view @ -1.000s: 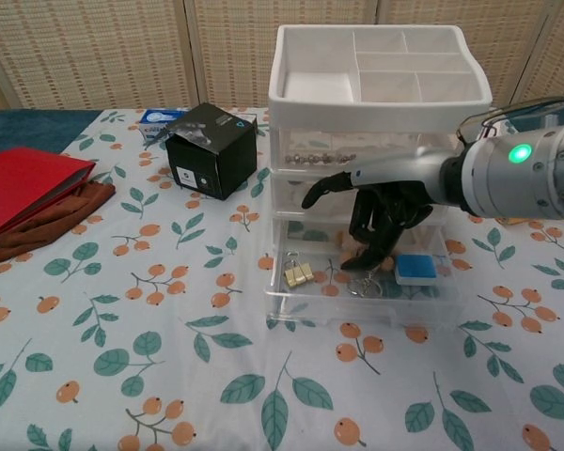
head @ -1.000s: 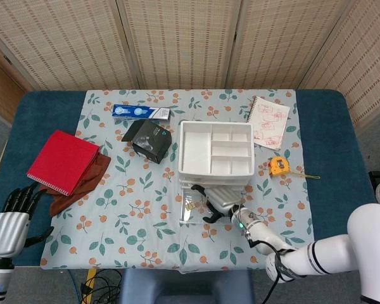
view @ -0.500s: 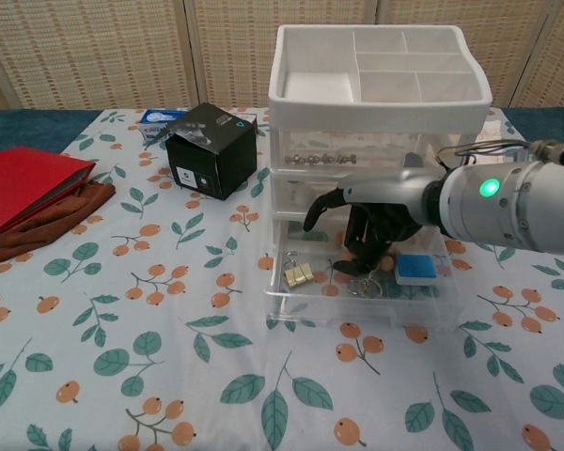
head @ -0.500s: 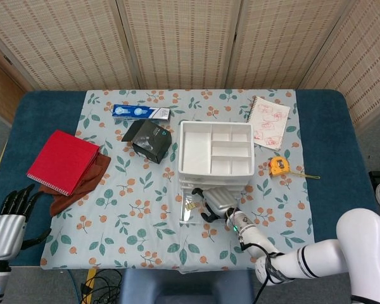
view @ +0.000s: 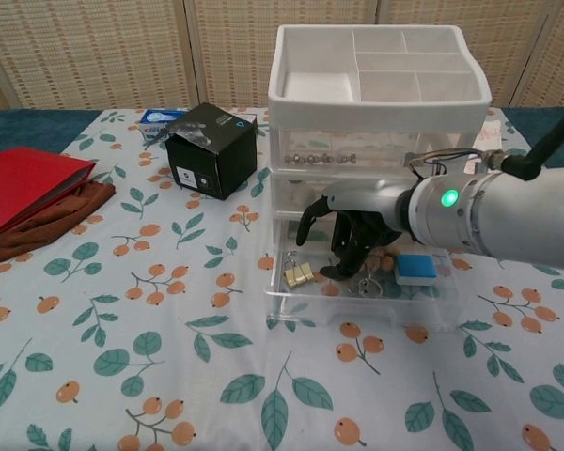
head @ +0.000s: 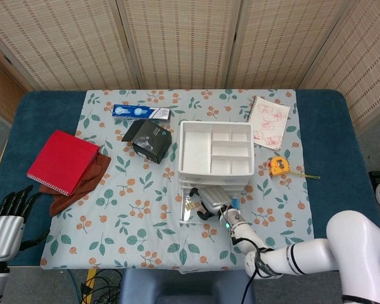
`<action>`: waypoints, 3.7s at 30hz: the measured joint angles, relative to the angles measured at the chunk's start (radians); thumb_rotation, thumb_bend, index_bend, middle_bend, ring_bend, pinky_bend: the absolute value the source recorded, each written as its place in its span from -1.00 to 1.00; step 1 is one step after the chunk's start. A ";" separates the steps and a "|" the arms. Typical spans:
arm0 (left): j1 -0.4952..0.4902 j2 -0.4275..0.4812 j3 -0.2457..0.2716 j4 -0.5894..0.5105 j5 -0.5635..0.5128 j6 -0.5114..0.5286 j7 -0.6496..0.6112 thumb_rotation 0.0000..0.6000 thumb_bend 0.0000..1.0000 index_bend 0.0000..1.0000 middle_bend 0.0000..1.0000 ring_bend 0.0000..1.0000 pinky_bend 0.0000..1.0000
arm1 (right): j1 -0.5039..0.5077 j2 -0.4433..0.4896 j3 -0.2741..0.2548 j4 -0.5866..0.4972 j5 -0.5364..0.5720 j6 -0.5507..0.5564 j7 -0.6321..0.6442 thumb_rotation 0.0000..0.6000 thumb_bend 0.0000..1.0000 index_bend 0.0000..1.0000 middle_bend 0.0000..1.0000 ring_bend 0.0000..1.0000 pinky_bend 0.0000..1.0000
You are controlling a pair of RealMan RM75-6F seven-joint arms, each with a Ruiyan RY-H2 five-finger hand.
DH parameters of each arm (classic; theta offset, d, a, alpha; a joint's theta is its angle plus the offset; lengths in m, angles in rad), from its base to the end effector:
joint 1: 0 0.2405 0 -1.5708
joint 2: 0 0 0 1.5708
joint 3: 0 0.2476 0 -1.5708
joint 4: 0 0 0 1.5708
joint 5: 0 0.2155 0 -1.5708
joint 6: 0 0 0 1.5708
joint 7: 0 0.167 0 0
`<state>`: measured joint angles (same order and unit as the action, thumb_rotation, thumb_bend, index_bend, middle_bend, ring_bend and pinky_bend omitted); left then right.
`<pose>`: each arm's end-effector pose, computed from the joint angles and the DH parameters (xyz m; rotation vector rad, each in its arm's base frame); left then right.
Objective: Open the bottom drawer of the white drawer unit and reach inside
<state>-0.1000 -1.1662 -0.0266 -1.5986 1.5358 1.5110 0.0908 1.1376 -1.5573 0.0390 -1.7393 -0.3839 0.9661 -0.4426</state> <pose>-0.2954 0.2030 0.1346 -1.4404 -0.8327 -0.8954 -0.0784 -0.3224 -0.0803 1.9593 -1.3721 0.6417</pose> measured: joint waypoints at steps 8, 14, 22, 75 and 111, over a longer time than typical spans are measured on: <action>0.000 -0.003 -0.002 0.007 -0.006 -0.006 -0.005 1.00 -0.65 -0.71 -0.88 -0.84 -0.85 | -0.009 -0.050 0.022 0.050 0.002 -0.001 -0.034 1.00 -0.24 -0.52 0.76 1.00 1.00; 0.003 -0.004 -0.003 0.017 -0.010 -0.004 -0.017 1.00 -0.65 -0.71 -0.88 -0.84 -0.85 | -0.017 -0.082 0.033 0.083 0.000 -0.004 -0.057 1.00 -0.24 -0.46 0.76 1.00 1.00; 0.006 -0.007 -0.003 0.028 -0.011 -0.002 -0.029 1.00 -0.65 -0.71 -0.88 -0.84 -0.85 | -0.033 -0.115 0.048 0.113 -0.021 0.001 -0.076 1.00 -0.24 -0.35 0.78 1.00 1.00; 0.015 -0.020 -0.004 0.065 -0.024 -0.010 -0.064 1.00 -0.65 -0.69 -0.88 -0.84 -0.85 | -0.095 -0.200 0.118 0.217 -0.074 -0.026 -0.154 1.00 0.14 0.14 0.84 1.00 1.00; 0.005 -0.008 -0.007 0.028 -0.012 -0.012 -0.032 1.00 -0.65 -0.69 -0.88 -0.84 -0.85 | -0.258 0.036 0.024 -0.122 -0.500 0.041 -0.028 1.00 0.23 0.23 0.86 1.00 1.00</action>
<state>-0.0946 -1.1741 -0.0338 -1.5708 1.5238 1.4992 0.0589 0.8798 -1.5213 0.0634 -1.8611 -0.8838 1.0069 -0.4704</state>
